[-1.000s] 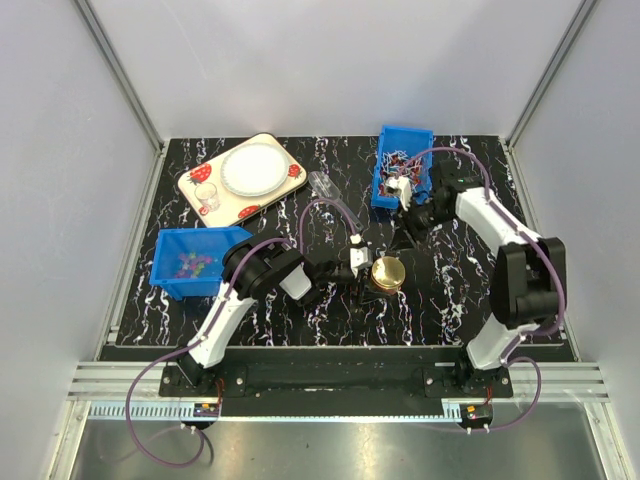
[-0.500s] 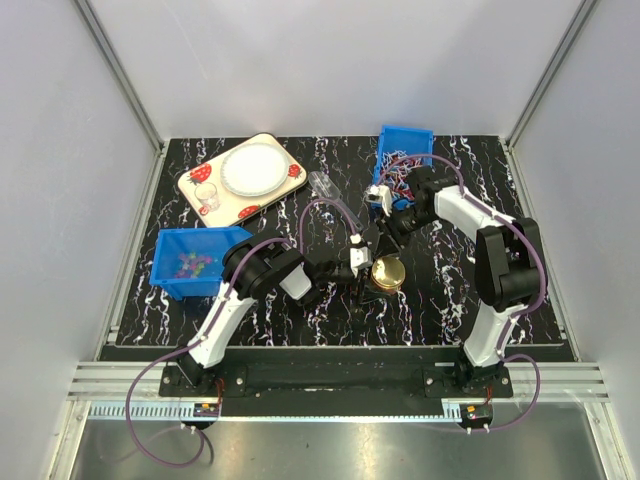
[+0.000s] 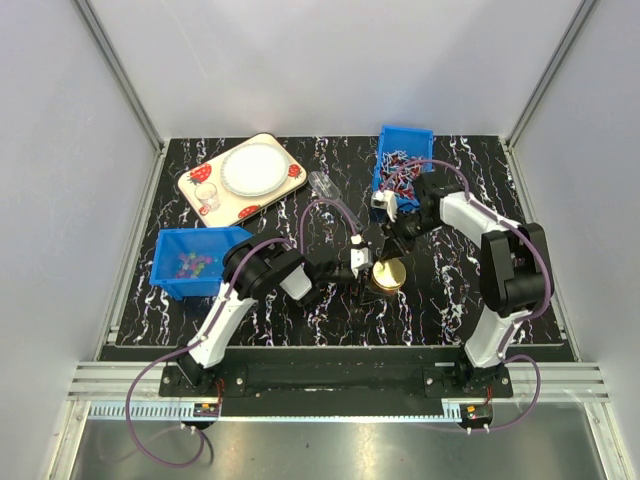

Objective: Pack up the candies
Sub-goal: Screw the bottle lid onto the packing bottle.

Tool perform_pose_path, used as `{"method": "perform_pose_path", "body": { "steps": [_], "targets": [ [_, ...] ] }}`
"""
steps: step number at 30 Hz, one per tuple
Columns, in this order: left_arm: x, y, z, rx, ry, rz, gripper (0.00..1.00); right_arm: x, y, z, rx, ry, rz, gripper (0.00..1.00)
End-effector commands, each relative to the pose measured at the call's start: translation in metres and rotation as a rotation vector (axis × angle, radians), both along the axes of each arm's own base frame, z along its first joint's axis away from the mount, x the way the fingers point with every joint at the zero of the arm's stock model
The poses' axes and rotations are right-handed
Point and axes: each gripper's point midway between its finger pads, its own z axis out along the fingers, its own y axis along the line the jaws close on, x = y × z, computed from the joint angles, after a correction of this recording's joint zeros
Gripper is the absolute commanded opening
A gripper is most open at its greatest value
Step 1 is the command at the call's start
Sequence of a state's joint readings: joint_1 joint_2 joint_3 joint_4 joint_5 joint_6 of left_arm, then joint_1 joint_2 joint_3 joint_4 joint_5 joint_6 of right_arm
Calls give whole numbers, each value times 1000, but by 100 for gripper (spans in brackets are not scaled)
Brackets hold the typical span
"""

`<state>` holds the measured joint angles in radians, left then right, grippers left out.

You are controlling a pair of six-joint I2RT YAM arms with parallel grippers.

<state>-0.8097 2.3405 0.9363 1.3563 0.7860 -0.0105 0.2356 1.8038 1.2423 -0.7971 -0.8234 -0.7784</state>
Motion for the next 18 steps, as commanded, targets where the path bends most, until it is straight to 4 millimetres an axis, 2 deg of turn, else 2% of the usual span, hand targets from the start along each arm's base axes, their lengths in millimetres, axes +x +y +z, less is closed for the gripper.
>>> {"method": "perform_pose_path", "body": {
  "steps": [1,8,18],
  "targets": [
    [8,1,-3,-8,3,27,66,-11,-23,12,-36,-8,-32,27],
    [9,2,-3,-10,4,27,66,-30,-44,4,-74,23,-52,25],
    [8,2,-3,-8,5,25,65,-60,-52,8,-79,45,-47,23]
  ]
}}
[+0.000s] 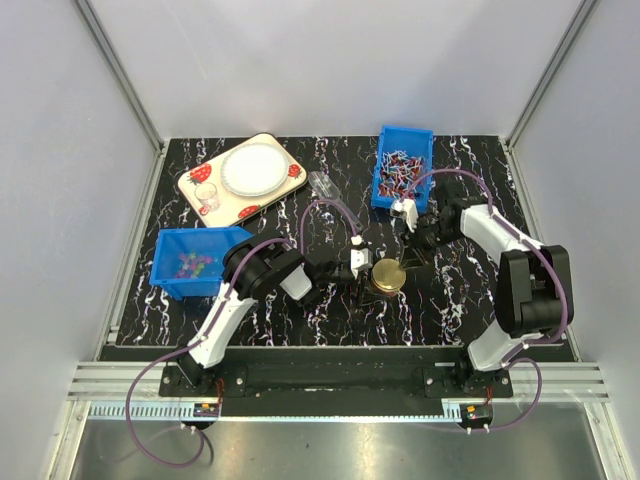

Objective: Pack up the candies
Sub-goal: Screw the bottle lid onto the packing bottle.

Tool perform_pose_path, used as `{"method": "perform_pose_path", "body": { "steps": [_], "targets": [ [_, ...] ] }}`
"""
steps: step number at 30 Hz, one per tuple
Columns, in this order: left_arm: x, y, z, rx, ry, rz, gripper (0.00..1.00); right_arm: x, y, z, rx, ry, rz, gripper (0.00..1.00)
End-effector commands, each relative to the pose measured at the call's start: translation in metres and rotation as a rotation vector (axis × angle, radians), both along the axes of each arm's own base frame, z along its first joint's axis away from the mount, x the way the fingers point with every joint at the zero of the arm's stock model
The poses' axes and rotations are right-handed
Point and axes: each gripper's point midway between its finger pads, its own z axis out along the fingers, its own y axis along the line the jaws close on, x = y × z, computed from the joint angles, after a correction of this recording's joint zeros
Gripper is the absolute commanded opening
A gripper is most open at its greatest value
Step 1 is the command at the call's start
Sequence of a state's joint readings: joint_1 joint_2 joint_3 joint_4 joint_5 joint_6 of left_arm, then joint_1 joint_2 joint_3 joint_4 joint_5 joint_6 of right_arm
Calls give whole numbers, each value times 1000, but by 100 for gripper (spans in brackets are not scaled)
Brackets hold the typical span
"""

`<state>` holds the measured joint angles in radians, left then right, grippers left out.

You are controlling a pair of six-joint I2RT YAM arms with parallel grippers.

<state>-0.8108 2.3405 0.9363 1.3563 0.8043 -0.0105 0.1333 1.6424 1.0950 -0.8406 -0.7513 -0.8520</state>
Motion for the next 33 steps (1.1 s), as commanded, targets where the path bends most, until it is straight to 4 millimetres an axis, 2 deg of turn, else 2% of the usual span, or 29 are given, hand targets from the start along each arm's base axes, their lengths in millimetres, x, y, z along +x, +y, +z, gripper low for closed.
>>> {"method": "perform_pose_path", "body": {
  "steps": [1,8,11,13,18,22,25,28,29,33],
  "targets": [
    [11,2,-4,-7,5,45,65,-38,-2,8,1,86,16,23],
    [12,2,-4,-7,4,48,65,-51,-6,4,-12,102,18,23],
    [12,2,-4,-6,6,46,65,-50,-7,8,-18,77,14,23],
    [12,2,-4,-6,6,45,65,-45,-7,15,-18,41,8,24],
    [12,2,-4,-6,6,46,65,-19,-2,47,11,-102,-23,24],
    [12,1,-5,-6,6,45,64,-12,11,58,41,-126,2,24],
    [12,2,-5,-4,6,46,65,-13,23,47,35,-107,31,24],
    [13,2,-5,-3,7,48,65,-19,35,27,7,-79,65,24],
    [12,2,-5,-3,7,45,65,-22,36,16,-9,-55,63,24],
    [12,1,-4,-6,6,45,65,-20,33,-2,-53,-37,60,24]
  ]
}}
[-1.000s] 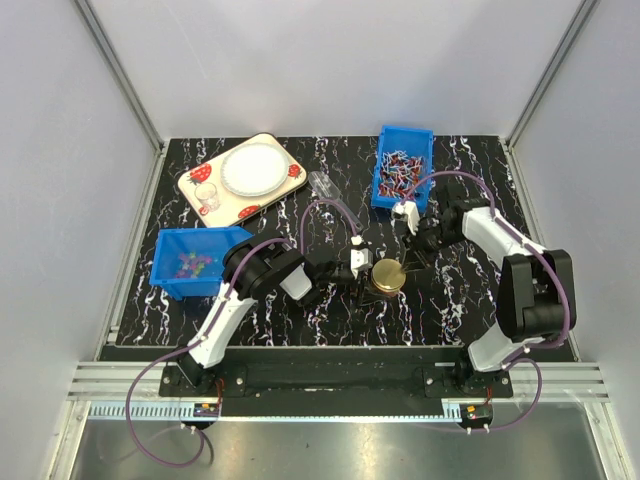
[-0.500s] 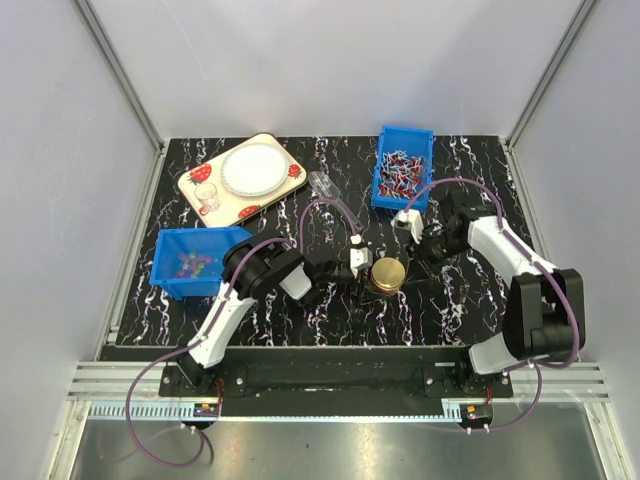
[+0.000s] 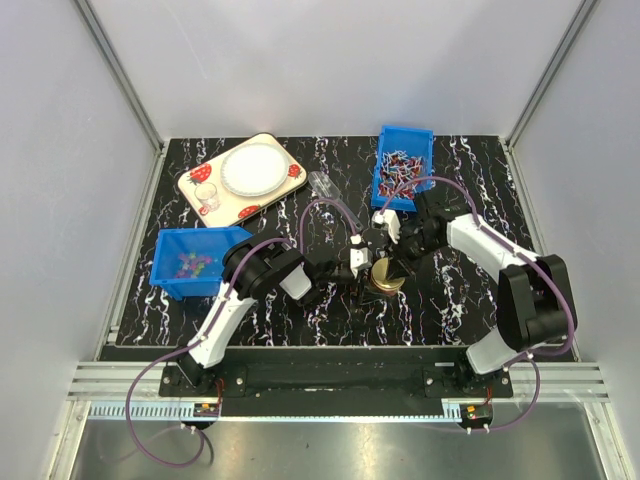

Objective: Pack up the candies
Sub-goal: Screw the bottle lid onto the packing bottle.

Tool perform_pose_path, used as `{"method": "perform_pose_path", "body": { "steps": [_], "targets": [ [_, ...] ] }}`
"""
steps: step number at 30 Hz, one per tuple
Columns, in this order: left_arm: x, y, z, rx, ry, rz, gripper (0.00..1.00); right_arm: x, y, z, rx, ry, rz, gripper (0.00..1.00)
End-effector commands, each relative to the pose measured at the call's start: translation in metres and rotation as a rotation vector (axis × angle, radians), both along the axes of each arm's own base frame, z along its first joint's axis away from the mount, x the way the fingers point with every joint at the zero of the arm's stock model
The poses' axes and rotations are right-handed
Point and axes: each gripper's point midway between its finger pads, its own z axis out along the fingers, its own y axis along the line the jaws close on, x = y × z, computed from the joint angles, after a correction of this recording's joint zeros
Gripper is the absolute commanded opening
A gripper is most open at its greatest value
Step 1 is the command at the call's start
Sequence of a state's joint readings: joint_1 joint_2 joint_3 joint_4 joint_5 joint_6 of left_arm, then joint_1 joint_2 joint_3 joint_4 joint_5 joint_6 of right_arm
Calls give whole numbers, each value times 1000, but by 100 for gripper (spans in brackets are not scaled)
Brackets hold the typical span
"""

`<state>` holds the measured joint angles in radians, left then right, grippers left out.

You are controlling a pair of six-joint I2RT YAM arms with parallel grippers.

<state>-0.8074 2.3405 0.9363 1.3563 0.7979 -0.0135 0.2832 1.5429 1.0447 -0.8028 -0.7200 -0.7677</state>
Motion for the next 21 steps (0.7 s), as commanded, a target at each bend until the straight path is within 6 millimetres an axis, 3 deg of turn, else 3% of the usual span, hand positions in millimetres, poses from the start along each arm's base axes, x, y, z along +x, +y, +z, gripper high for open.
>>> {"method": "perform_pose_path", "body": {
  "steps": [1,6,13,21],
  "targets": [
    [10,1,-4,-6,4,36,65,7,-5,-19,-59,-3,-24,24],
    [9,1,-4,-7,6,32,64,10,-4,-15,-62,-18,-21,25],
    [10,0,-4,-7,4,33,64,38,14,23,25,-99,-12,35],
    [10,1,-2,-11,0,33,64,64,22,10,23,-69,-7,41]
  ]
}}
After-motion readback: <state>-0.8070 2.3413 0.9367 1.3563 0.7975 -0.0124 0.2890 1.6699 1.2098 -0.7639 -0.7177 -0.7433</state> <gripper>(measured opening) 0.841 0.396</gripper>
